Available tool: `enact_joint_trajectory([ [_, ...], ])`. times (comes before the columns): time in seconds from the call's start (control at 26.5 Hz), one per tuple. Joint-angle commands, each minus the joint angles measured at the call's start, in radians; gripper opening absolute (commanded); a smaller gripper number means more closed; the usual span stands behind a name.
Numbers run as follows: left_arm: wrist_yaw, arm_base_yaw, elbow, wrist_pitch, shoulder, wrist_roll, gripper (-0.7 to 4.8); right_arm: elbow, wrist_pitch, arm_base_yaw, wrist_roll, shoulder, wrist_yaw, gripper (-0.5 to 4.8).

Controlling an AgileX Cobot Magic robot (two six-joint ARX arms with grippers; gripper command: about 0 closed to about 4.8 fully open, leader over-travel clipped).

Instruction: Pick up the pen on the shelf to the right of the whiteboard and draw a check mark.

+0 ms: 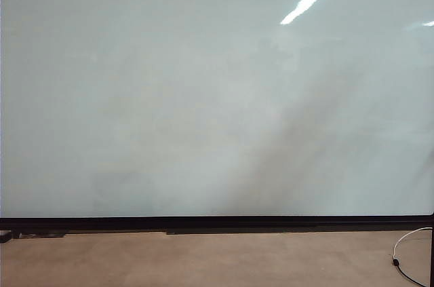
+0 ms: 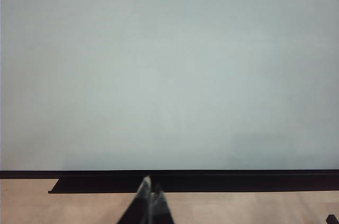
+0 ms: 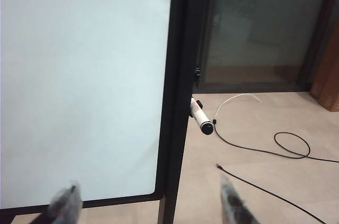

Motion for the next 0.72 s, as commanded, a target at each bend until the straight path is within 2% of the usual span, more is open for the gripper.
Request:
enact_joint_trajectory([
  [0.04,0.000,0.000,0.003,0.012,0.000,0.004,-0.04,0.018,0.087,-0.006,-0.017,0.070,-0.007,3.34],
  [0.3,0.000,0.000,0.003,0.012,0.000,0.004,-0.04,0.018,0.286,-0.089,-0.006,0.203,-0.142,3.34],
  [0.72,0.000,0.000,0.003,0.012,0.000,0.004,-0.04,0.018,0.488,-0.329,0.014,0.380,-0.426,3.36],
])
